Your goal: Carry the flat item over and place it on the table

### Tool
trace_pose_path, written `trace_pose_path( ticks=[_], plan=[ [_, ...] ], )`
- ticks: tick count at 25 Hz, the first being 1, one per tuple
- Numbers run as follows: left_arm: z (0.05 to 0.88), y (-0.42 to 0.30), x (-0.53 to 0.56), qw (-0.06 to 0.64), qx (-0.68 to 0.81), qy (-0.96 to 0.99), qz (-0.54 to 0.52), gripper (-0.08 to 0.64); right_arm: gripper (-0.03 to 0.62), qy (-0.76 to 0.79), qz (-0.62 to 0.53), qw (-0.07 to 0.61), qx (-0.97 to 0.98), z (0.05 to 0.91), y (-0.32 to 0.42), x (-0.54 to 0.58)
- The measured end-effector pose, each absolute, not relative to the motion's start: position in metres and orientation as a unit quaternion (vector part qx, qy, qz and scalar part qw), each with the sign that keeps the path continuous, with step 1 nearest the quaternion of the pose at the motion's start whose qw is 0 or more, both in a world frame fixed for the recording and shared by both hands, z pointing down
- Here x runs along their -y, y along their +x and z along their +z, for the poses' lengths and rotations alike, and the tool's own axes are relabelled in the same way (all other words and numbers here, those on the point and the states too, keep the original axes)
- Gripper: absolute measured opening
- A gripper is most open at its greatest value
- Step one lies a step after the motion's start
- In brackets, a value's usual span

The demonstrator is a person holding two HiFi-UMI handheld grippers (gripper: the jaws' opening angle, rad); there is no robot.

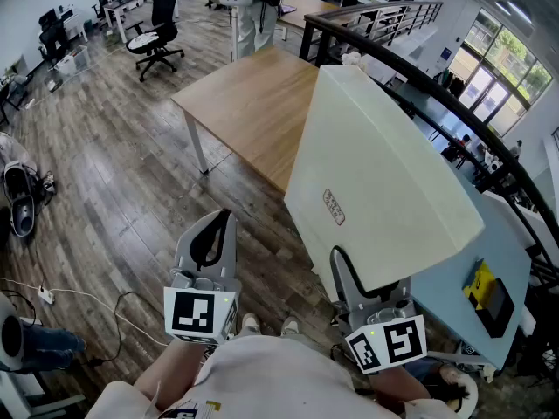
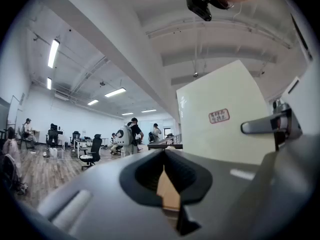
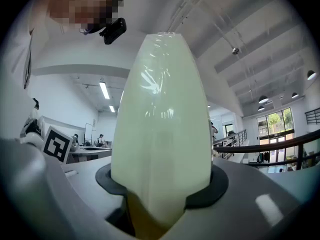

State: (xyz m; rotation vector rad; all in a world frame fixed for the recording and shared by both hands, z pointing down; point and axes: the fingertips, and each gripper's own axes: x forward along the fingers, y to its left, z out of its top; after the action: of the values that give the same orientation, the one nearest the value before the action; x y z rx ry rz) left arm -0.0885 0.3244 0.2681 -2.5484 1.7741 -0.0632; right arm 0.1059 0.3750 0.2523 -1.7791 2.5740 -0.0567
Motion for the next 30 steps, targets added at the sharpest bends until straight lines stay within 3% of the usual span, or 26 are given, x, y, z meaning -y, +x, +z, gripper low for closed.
trace_pose_path(
  ticks=[30],
  plan=[
    [0.281,-0.014,-0.315,0.016,-0.572,-0.819,-0.045,0.002,0.290,-0.536,-0.033,0.016,-0.844,0.256,0.168,-0.350]
  ],
)
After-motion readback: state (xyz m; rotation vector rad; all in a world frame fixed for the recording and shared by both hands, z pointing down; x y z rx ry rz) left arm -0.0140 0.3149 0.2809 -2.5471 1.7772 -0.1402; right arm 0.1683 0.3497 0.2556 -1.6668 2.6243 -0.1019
